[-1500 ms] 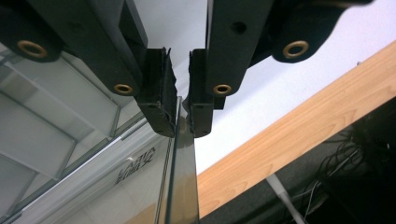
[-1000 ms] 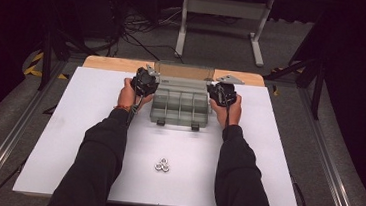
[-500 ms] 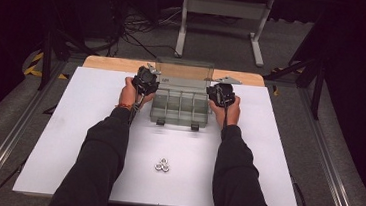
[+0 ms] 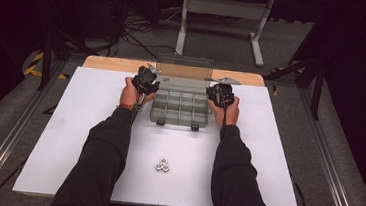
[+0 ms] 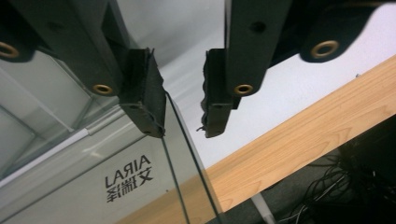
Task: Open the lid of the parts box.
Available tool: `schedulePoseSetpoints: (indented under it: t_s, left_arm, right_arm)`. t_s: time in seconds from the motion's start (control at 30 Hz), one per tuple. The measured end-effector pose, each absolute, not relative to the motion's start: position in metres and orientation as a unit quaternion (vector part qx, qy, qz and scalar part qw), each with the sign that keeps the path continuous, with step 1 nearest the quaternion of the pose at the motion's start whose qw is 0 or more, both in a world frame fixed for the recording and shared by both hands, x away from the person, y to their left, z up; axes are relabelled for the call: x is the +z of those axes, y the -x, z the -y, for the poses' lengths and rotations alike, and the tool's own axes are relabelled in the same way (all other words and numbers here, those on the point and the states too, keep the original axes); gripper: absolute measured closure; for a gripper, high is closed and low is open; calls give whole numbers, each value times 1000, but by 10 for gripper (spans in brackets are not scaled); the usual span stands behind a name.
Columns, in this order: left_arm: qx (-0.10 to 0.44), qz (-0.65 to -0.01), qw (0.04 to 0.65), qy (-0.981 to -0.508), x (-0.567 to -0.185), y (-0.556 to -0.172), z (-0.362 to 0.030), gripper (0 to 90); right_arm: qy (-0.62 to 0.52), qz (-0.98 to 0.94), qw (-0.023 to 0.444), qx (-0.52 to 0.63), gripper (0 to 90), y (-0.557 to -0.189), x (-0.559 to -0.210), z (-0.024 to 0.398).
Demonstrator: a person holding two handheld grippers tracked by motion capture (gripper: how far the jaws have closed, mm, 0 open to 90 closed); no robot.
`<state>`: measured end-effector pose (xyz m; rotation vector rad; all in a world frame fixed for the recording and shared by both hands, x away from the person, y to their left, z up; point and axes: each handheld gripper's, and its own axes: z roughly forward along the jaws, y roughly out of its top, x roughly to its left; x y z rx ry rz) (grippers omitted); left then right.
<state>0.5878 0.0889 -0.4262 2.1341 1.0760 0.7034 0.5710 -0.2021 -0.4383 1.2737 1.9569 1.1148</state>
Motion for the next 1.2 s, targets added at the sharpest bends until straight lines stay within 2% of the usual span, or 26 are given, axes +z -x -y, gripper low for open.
schedulePoseSetpoints:
  t_s: [0.4,0.57,0.83,0.93,1.03,1.2]
  left_arm:
    - [242,-450,349,-786,-431,-591,-99,558]
    - [235,-451,355,-784,-432,-591,-101,556]
    - [217,-441,357,-794,-432,-589,-99,679]
    - [217,-438,349,-800,-432,-589,-98,675]
    - [224,-444,344,-797,-432,-588,-98,624]
    - [235,-431,336,-804,-431,-585,-96,628]
  right_arm:
    - [-478,-724,266,420,808,-574,-440,204]
    - [-481,-724,258,423,806,-575,-441,204]
    - [-483,-729,226,430,830,-574,-439,208]
    - [-487,-728,217,431,829,-573,-439,209]
    - [-484,-732,223,425,830,-573,-438,208]
    - [-480,-738,231,415,830,-570,-437,205]
